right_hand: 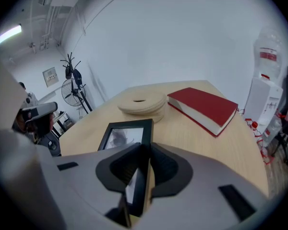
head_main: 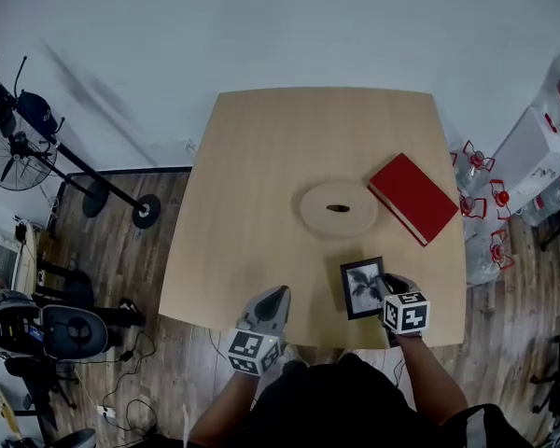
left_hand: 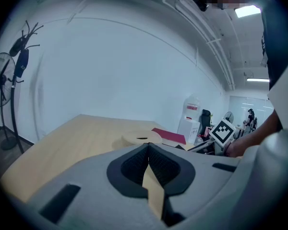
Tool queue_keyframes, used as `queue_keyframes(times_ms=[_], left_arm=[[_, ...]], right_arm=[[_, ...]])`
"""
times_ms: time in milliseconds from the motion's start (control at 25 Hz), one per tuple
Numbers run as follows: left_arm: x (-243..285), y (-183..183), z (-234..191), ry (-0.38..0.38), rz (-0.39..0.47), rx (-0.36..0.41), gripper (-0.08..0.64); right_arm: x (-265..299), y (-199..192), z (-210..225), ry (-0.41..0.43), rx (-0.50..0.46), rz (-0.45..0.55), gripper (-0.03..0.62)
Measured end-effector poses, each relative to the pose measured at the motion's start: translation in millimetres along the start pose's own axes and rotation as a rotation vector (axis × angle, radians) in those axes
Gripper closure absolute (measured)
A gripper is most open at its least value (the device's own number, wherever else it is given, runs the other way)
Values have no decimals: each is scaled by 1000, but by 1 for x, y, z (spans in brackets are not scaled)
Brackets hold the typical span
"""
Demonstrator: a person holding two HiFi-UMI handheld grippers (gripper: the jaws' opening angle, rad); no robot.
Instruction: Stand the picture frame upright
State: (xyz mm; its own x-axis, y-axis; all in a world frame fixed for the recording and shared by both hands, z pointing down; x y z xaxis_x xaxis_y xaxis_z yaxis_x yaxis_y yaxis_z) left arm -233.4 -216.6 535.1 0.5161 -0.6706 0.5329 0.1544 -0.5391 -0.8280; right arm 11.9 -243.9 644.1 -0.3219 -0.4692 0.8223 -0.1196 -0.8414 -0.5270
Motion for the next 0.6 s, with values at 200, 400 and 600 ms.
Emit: queue_keyframes(times_ms=[200,400,600], left_arm=[[-14,-6,-11,22,-1,2,565],[-25,-9,-18,31,3,-3,565],[-31,-20,-27,32,-9,-2,565]], right_arm=[[4,28,-19,7,17,68,526],[14,44,-31,1,29,98,526],[28,58,-37,-17,63,125,526]])
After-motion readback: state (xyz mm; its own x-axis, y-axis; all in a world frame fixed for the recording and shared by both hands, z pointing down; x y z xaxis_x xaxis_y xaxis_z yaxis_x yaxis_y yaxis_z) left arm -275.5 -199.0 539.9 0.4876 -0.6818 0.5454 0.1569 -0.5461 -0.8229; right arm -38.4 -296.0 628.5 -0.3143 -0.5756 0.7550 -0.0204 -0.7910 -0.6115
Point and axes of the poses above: the fingertips, and each gripper's own axes: x forward along the fingers, z to its right, y out of its top, the point moved 1 cm from there along -x, backward along the fingers, and after that the axes turned 13 degrees about -z, right-handed, at the moved point
